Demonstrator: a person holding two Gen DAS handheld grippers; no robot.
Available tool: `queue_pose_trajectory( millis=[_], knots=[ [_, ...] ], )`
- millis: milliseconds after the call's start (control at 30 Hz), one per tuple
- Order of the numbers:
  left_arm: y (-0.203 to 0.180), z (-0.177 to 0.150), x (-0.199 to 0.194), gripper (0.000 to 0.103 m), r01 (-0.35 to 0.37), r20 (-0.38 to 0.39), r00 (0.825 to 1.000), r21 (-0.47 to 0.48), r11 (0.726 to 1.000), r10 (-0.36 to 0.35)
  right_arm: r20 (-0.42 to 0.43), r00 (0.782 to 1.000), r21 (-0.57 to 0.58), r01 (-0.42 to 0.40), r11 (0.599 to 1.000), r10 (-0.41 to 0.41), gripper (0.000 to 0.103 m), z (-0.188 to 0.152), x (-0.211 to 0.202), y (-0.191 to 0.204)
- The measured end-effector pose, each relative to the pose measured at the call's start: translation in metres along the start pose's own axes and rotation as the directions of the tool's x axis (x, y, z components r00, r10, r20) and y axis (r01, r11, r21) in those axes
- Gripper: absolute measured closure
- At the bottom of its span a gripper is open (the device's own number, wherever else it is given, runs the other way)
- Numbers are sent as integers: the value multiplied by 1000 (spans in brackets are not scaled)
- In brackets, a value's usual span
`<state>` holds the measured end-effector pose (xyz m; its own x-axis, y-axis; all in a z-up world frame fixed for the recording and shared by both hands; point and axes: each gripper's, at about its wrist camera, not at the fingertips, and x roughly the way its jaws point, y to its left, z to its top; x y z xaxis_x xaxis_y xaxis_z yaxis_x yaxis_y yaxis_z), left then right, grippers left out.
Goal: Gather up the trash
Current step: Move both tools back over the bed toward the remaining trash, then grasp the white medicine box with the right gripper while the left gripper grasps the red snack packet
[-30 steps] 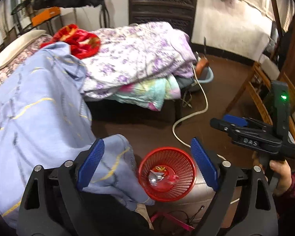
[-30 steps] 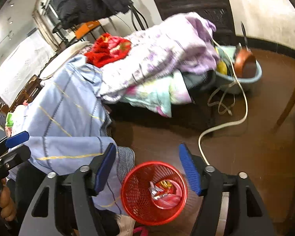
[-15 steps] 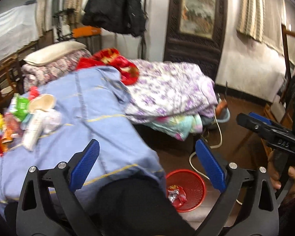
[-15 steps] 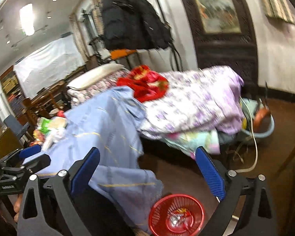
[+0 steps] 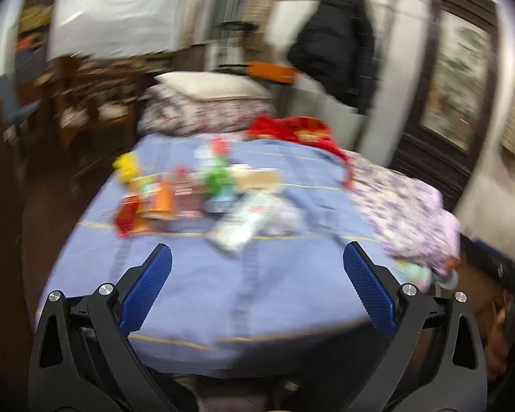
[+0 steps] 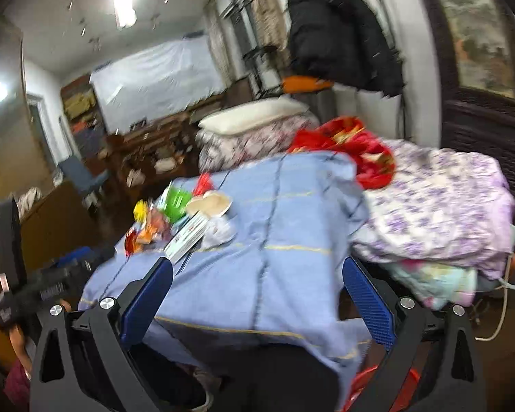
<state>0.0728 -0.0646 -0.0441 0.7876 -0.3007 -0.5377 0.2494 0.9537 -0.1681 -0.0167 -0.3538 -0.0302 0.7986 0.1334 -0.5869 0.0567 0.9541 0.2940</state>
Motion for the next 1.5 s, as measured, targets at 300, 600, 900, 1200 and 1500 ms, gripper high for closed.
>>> queue_pose_trajectory(
  millis=[300,600,900,1200,1500],
  knots=[
    [126,2,55,7,-286,-68,958,-205,936,278,-63,990,-82,120,989,-125,6,-17,109,28],
    [146,11,111,7,-399,-105,916,-106,911,388,-4,983,-18,184,983,-184,6,-24,145,11],
    [153,22,138,7,-281,-185,947,-91,955,261,-38,981,-63,187,980,-189,6,-27,161,25],
    [136,20,140,33,-42,-174,984,-77,996,28,-30,984,-69,175,982,-178,6,-27,161,32],
    [115,6,129,40,47,-166,985,-52,998,-55,-26,986,-27,166,986,-166,6,-27,160,23]
  ],
)
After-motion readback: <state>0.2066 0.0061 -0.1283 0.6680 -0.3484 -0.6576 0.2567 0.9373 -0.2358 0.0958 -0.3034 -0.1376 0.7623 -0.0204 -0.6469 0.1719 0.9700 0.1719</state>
